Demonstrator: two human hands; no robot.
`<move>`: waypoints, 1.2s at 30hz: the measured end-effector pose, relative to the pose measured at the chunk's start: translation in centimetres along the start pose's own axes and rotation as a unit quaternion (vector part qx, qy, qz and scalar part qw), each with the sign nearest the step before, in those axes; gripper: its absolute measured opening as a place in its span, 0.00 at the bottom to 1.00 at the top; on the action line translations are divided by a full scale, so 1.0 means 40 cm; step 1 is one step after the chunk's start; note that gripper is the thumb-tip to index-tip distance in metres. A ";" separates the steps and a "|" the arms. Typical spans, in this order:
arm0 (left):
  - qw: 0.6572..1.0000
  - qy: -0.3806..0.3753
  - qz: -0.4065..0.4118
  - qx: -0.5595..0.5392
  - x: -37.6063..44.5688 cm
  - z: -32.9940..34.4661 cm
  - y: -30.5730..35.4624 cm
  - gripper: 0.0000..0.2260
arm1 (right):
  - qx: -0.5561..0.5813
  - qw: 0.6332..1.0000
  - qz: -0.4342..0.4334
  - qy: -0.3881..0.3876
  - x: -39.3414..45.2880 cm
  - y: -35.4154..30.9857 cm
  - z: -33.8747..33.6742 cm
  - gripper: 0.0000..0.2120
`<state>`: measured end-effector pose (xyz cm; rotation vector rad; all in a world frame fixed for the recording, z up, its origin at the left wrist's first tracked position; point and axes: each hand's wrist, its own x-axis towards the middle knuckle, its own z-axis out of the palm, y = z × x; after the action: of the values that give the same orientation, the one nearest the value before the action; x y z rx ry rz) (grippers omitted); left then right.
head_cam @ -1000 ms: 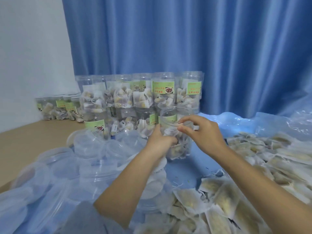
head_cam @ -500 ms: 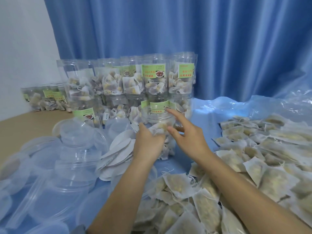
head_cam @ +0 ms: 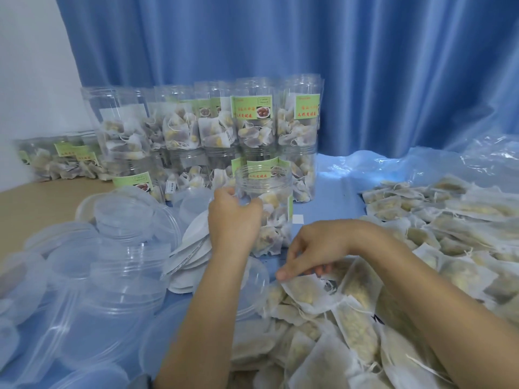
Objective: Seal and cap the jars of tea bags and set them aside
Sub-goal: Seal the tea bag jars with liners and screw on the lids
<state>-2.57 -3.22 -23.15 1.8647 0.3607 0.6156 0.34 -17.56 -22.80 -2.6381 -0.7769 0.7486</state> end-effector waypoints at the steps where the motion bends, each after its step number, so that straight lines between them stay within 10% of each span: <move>1: 0.999 -0.020 -0.012 -0.024 0.005 -0.010 0.004 0.17 | -0.007 1.000 0.001 -0.011 0.000 -0.001 0.003 0.22; 6: 0.996 -0.054 -0.032 -0.061 0.025 -0.058 0.014 0.08 | -0.003 0.997 -0.067 -0.029 0.004 0.012 0.001 0.11; 12: 0.997 -0.037 -0.028 -0.061 0.041 -0.103 0.010 0.08 | 0.161 0.960 -0.178 0.146 0.008 0.015 -0.013 0.06; 16: 0.998 -0.027 -0.031 -0.051 0.051 -0.122 -0.003 0.04 | 0.293 0.828 -0.229 0.420 0.016 -0.020 -0.037 0.07; 20: 0.998 -0.023 -0.032 -0.051 0.055 -0.131 -0.010 0.05 | 0.149 0.671 -0.216 0.694 0.037 -0.062 -0.109 0.06; 24: 0.998 0.003 -0.033 -0.061 0.066 -0.148 -0.025 0.07 | -0.024 0.818 -0.105 0.564 0.095 -0.068 -0.122 0.09; 30: 0.998 0.049 -0.027 -0.016 0.085 -0.169 -0.056 0.07 | -0.152 0.704 -0.295 0.628 0.123 -0.147 -0.024 0.05; 33: 0.996 0.085 -0.025 0.032 0.089 -0.174 -0.068 0.11 | -0.152 0.853 -0.281 0.412 0.157 -0.190 0.002 0.14; 36: 0.990 0.111 -0.021 0.089 0.087 -0.184 -0.078 0.14 | -0.142 0.918 -0.248 0.274 0.187 -0.213 0.032 0.23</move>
<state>-3.81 5.42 -23.16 1.9565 0.6170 0.7868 1.45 -6.23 -23.37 -2.4992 -1.3630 -0.2514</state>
